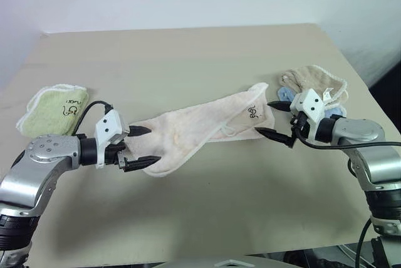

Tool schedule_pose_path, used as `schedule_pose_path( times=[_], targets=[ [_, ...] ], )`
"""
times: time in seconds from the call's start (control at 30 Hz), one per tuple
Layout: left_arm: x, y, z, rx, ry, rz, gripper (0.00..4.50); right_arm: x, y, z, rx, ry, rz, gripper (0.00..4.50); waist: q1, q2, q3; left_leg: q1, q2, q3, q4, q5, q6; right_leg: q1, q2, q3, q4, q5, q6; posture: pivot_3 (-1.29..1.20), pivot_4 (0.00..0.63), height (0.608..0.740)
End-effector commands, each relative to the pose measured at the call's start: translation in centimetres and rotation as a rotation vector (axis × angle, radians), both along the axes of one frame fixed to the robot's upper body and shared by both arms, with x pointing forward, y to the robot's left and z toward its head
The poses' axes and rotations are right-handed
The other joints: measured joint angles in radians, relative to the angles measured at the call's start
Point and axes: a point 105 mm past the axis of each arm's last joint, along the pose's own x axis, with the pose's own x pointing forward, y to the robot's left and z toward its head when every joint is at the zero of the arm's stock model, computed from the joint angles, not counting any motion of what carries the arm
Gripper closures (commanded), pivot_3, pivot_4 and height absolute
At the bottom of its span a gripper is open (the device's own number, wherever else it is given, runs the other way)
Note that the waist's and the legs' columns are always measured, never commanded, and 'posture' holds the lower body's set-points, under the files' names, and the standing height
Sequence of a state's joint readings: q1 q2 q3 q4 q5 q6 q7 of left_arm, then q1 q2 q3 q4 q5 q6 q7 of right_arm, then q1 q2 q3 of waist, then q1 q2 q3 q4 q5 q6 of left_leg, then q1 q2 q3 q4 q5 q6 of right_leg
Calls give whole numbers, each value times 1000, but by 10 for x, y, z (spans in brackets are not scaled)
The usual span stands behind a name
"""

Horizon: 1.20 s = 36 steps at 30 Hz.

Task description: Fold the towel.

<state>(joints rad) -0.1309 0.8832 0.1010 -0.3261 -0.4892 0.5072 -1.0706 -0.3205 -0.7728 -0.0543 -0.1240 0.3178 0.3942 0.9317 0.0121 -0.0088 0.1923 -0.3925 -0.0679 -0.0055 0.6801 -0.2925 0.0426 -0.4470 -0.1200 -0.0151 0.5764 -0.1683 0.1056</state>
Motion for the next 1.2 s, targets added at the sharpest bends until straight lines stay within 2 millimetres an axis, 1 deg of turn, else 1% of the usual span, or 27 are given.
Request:
schedule_pose_path(
  times=[0.03,0.13,0.23,0.33,0.47,0.6,0.77,0.9,1.0,1.1,1.2],
  targets=[
    [-1,-2,7,4,-37,-29,7,-2,-1,14,-8,-69,-1,0,0,0,0,0,0,0,0,0,0,0,0,0,0,0,0,0,150,728],
    [0,0,6,18,-39,-21,7,1,-1,12,-3,-78,-23,0,0,0,0,0,0,0,0,0,0,0,0,0,0,0,0,0,150,728],
    [-2,0,10,18,-46,-36,7,0,6,13,20,-77,1,0,0,0,0,0,0,0,0,0,0,0,0,0,0,0,0,0,150,728],
    [-2,2,10,25,-50,-22,7,1,7,9,14,-76,-3,0,0,0,0,0,0,0,0,0,0,0,0,0,0,0,0,0,150,728],
    [-15,0,6,26,-21,-32,7,-5,7,3,10,-57,7,0,-1,0,0,0,0,0,0,0,0,0,0,0,0,0,0,0,150,728],
    [-21,-2,0,27,-12,-28,7,-7,5,-1,2,-58,-9,0,1,0,0,0,0,0,0,0,0,0,0,0,0,0,0,0,150,728],
    [-15,-6,-3,16,-26,-21,7,-6,4,1,4,-70,-17,0,1,0,0,0,0,0,0,-1,-2,0,0,0,0,0,0,0,150,728],
    [-12,-9,-1,15,-44,-25,7,-4,6,5,4,-71,-4,0,0,0,0,0,0,0,0,0,0,0,0,0,0,0,0,0,150,728],
    [-9,-9,0,22,-57,-26,7,3,3,6,-8,-78,-3,0,-2,0,0,0,0,0,0,0,0,0,0,0,0,0,0,0,150,728],
    [-8,-8,2,46,-66,-43,7,7,7,9,2,-90,0,0,-1,0,0,0,0,0,0,0,0,0,0,0,0,0,0,0,150,728],
    [-7,-7,2,67,-58,-75,7,6,10,6,7,-87,4,0,1,0,0,0,0,0,0,0,0,0,0,0,0,0,0,0,150,728]
  ],
)
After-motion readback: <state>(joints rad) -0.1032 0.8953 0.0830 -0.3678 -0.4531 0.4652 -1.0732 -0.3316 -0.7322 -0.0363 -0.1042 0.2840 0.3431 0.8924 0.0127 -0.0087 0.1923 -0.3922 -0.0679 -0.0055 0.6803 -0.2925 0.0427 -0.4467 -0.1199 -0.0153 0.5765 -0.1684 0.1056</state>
